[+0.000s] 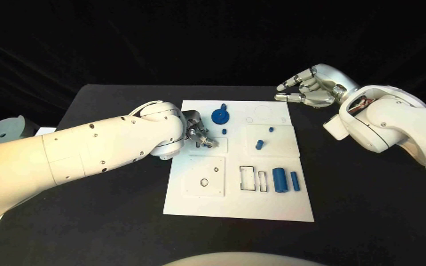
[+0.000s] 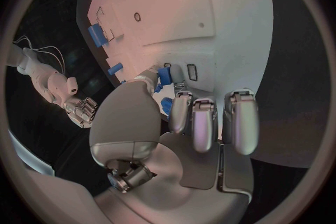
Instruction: Assemble the parts on the task board
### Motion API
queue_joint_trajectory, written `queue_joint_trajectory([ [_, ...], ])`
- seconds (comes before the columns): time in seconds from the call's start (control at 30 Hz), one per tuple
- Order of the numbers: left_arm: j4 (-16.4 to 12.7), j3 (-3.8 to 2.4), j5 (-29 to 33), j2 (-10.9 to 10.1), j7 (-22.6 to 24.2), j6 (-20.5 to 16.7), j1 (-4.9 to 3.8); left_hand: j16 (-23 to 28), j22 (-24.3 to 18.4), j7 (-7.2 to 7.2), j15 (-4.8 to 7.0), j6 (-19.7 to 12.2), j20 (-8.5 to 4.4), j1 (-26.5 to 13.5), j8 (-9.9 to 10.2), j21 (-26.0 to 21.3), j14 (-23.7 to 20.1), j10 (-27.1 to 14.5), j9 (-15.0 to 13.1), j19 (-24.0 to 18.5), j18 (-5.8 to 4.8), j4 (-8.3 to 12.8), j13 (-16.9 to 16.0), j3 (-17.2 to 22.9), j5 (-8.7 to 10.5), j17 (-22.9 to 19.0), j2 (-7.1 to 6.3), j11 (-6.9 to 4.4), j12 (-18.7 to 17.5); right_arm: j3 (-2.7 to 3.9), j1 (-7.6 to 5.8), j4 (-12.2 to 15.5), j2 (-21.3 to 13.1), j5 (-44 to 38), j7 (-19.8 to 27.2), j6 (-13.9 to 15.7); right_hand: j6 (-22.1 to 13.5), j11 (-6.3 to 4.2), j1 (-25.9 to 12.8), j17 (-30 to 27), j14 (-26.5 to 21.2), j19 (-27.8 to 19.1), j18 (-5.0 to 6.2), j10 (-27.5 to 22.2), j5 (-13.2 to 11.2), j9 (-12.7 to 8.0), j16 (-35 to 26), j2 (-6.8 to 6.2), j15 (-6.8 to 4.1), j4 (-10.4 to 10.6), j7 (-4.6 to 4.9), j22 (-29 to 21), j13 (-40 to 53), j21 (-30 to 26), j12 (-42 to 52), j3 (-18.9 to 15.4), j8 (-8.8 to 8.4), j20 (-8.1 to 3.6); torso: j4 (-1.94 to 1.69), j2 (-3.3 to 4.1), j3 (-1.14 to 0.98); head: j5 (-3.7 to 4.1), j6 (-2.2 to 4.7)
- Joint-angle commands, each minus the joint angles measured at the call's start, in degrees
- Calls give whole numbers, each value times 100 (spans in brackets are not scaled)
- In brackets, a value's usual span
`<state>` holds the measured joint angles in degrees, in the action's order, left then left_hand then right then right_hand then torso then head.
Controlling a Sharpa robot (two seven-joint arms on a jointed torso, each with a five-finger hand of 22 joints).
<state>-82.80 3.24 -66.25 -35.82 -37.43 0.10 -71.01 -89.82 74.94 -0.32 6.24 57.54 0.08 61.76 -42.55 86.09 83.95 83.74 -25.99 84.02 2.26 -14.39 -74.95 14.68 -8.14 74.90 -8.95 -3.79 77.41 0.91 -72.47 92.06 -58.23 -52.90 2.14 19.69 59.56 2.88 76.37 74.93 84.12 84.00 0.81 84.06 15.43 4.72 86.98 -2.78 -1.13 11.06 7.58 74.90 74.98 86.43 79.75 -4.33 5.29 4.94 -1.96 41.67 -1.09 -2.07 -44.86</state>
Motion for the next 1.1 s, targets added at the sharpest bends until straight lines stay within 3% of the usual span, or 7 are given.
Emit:
queue_joint_trajectory([
  [0.03,26,16,33,12,-50,80,22,-18,1000,26,34,5,-33,26,-3,27,605,53,10,354,-92,-24,-155,-42,-38,1510,47,4,38,0,3,9,1,-43,28,-64,-46,-24,-47,986,464,253,76,161,41,10,-37,-9,-38,6,-9,873,1019,-38,-26,-35,22,-36,2,-1,1,5,8],
  [0.23,52,3,167,26,-48,89,22,-18,988,26,34,-7,-33,84,-6,17,605,47,23,348,-89,-54,-142,-46,-40,1510,104,3,25,0,3,6,3,-42,24,-66,-46,-24,-53,985,464,253,76,161,47,10,-38,-6,-38,11,-9,873,1020,-38,-25,-41,22,-37,2,-1,0,10,20],
  [0.77,141,-8,321,53,-72,368,18,-18,970,58,15,-48,-18,141,-31,-4,605,19,76,337,-83,-198,-106,-442,-22,1510,24,30,-15,0,3,5,5,-41,17,-73,-46,-24,-53,985,464,253,76,161,47,10,-38,-6,-38,11,-9,873,1020,-38,-25,-41,22,-37,-6,-2,1,16,0],
  [1.1,158,-9,325,69,-71,378,18,-18,995,58,11,-52,-11,3,-63,8,605,23,123,348,-88,-231,-115,-866,-20,1510,153,32,-7,-2,3,-5,13,-40,21,-72,-47,-24,-63,984,464,253,76,164,56,10,-39,-4,-39,19,-9,873,1022,-39,-20,-52,24,-37,-3,0,1,15,5],
])
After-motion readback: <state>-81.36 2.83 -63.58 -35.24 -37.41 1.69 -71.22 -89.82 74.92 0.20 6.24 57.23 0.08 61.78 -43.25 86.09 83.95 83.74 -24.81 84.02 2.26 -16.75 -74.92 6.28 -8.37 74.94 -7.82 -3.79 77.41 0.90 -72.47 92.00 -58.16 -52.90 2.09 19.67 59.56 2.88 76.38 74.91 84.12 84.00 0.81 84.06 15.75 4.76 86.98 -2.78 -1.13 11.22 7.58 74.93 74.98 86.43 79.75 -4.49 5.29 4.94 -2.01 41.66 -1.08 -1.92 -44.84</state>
